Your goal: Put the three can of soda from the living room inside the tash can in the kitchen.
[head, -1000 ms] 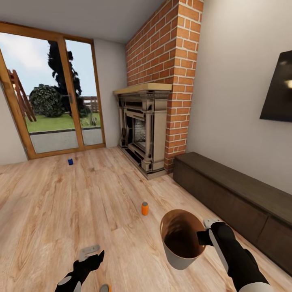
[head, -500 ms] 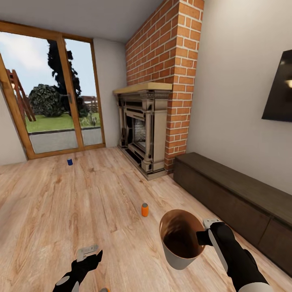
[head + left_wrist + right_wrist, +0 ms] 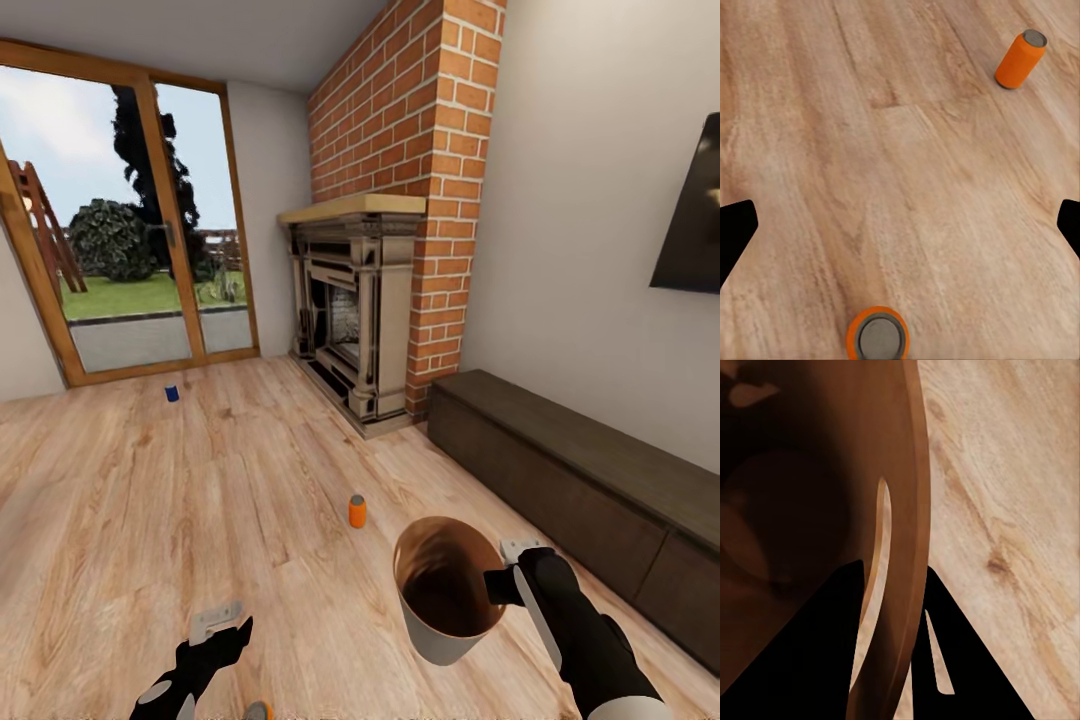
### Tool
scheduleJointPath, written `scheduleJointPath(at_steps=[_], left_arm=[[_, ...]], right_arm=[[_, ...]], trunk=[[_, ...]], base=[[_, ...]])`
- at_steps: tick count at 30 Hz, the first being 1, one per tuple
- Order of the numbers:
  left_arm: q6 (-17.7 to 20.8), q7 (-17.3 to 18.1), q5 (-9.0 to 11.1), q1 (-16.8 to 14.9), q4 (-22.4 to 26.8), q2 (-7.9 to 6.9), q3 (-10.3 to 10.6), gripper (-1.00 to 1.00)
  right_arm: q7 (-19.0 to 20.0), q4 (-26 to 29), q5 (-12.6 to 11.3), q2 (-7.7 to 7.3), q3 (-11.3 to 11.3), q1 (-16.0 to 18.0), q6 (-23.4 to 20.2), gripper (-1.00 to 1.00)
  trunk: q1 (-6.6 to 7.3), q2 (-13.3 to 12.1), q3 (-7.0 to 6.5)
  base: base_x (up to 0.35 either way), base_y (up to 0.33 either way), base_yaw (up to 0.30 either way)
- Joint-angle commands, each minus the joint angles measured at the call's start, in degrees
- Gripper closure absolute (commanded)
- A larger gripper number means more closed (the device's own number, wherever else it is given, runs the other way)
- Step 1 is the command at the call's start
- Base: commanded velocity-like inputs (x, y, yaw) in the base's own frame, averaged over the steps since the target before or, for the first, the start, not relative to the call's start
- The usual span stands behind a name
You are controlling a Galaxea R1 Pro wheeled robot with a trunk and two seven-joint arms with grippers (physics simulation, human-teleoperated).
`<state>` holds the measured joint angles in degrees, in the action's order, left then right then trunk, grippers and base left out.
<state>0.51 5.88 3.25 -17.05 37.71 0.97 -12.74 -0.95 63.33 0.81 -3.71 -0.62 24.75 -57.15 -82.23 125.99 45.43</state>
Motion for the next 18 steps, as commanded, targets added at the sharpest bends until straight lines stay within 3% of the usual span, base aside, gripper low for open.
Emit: scheduleJointPath(at_steps=[1,18], left_arm=[[-0.02,0.0,0.0,0.0,0.0,0.0,0.0,-1.0],[-0.07,0.0,0.0,0.0,0.0,-0.52,0.0,-1.0]], right_arm=[[0.16,0.01,-0.63,0.01,0.01,0.03,0.02,1.0],[0.16,0.02,-0.63,0.01,0.01,0.03,0.02,1.0]], trunk=[[0.01,0.01,0.08],[0.01,0.01,1.1]], base=[[0.0,0.0,0.0],[0.124,0.0,0.0]])
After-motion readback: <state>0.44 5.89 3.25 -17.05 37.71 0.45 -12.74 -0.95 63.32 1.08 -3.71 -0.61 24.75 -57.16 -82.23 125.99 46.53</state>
